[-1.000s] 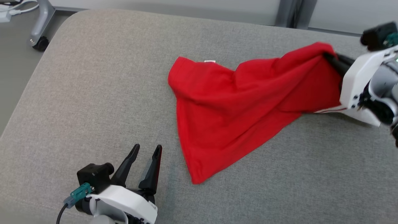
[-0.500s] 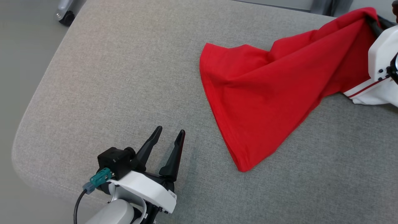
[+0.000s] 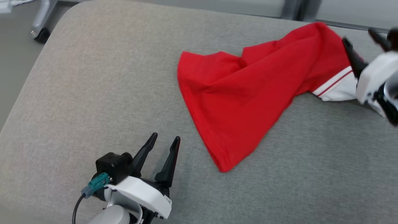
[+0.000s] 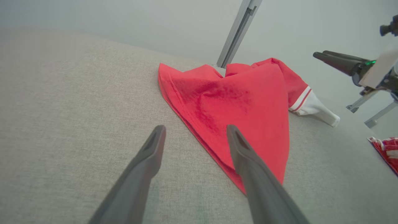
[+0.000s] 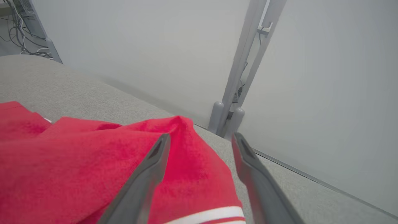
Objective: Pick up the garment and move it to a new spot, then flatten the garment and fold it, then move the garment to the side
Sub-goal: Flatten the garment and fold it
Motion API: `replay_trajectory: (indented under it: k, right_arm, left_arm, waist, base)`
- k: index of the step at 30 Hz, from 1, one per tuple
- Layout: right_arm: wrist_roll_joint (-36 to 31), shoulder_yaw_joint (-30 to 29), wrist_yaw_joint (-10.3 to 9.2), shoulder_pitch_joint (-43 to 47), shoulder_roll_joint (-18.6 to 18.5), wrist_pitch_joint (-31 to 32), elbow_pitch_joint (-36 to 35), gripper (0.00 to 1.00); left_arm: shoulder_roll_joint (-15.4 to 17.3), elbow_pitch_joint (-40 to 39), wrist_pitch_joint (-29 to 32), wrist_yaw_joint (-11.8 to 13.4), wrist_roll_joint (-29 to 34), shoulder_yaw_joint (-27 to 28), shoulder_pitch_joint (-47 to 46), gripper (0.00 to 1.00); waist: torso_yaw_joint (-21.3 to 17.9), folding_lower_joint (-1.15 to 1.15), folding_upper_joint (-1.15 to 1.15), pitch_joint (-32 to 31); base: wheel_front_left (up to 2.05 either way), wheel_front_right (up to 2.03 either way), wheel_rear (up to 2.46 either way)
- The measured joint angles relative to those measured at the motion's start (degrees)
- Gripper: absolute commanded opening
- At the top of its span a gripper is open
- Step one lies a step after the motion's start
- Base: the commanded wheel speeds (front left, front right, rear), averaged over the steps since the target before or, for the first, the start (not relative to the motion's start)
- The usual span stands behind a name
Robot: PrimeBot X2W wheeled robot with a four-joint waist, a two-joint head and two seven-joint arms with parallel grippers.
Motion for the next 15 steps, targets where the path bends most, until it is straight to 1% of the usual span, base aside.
replay_trajectory:
  k: [3,6,7,11,15]
  right_arm:
    - [3.3,0.8,0.0,5.3,-2.4,-0.5,-3.5,1.0]
    - [7.0,0.0,0.0,9.7,-4.7,-1.1,-5.9,1.0]
    - [7.0,0.0,0.0,9.7,-4.7,-1.1,-5.9,1.0]
    - [10.6,-1.3,0.0,15.4,-6.3,-1.6,-8.3,1.0]
    - [13.0,-1.4,0.0,19.6,-6.2,-1.7,-9.4,1.0]
  left_arm:
    - [0.6,-0.5,0.2,0.4,-0.1,0.0,1.2,1.0]
    - [1.0,-1.2,0.6,0.9,-0.5,-0.1,1.7,1.0]
    - [1.0,-1.2,0.6,0.9,-0.5,-0.1,1.7,1.0]
    - [1.6,-2.3,1.0,1.4,-0.5,-0.2,1.9,1.0]
    - [2.1,-3.1,1.5,1.9,-0.4,-0.4,2.2,1.0]
  waist:
    - [-2.0,0.0,0.0,-1.2]
    - [-3.9,0.0,0.0,-2.1]
    - [-3.9,0.0,0.0,-2.1]
    - [-5.7,0.0,0.0,-2.8]
    - [-6.1,0.0,0.0,-2.3]
  base:
    - [0.0,0.0,0.0]
    - [0.0,0.0,0.0]
    - [0.0,0.0,0.0]
    - [0.0,0.0,0.0]
    - [0.0,0.0,0.0]
